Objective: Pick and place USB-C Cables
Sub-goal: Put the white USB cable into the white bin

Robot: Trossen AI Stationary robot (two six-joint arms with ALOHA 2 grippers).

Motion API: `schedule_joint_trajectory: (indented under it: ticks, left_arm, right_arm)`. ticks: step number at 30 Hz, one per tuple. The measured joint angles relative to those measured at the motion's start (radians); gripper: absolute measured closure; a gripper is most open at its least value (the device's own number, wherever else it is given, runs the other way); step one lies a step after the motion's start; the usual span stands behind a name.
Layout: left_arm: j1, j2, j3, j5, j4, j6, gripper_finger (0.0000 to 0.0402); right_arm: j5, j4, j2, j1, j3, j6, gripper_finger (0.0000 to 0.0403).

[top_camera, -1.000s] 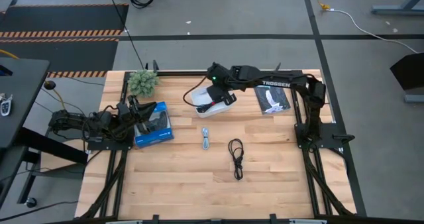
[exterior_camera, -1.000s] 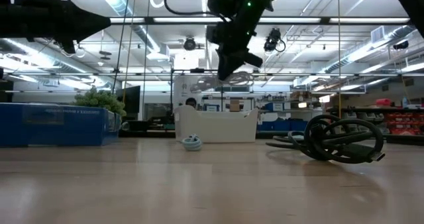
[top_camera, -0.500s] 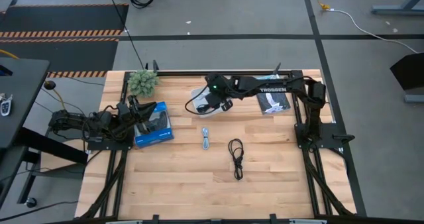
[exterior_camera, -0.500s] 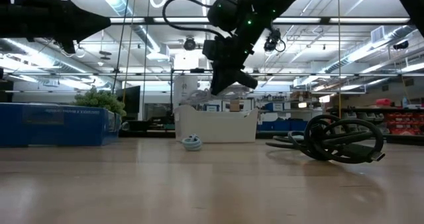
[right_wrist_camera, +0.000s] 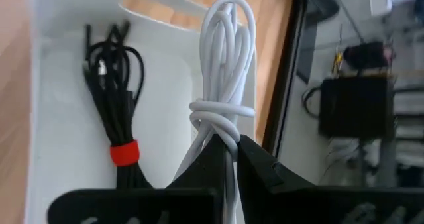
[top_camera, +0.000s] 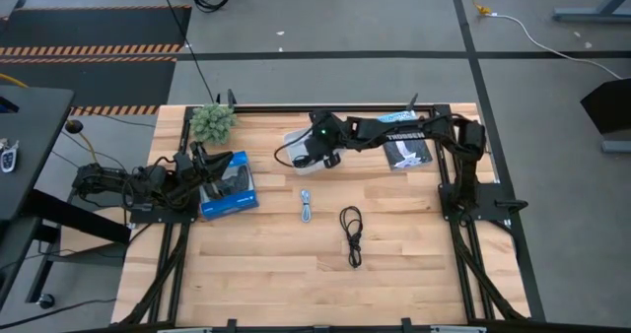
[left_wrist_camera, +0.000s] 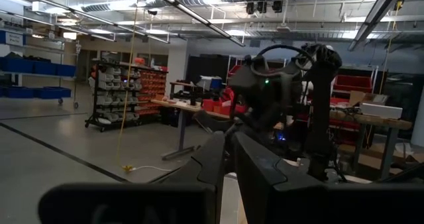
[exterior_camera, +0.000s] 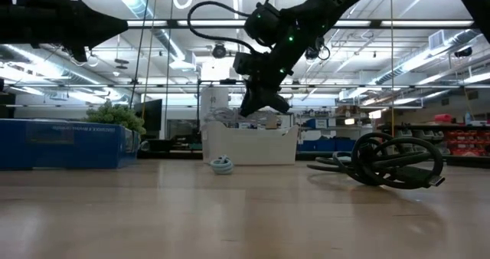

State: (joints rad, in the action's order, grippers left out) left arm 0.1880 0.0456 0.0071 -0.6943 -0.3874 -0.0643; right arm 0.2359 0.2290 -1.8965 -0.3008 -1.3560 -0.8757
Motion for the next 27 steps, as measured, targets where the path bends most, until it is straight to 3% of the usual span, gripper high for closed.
schedule_joint_trajectory:
  ticks: [12,27]
  left_arm:
    - [0.0,0.0,0.0,0.0,0.0,0.0,0.0358]
    - [0.0,0.0,0.0,0.0,0.0,0.0,0.0358]
  right_arm:
    - [-0.057,-0.065,0.0,-0.048,0.037,0.305,0.0375]
    - [-0.092,-0.078,0.0,-0.056,0.087,0.349,0.0375]
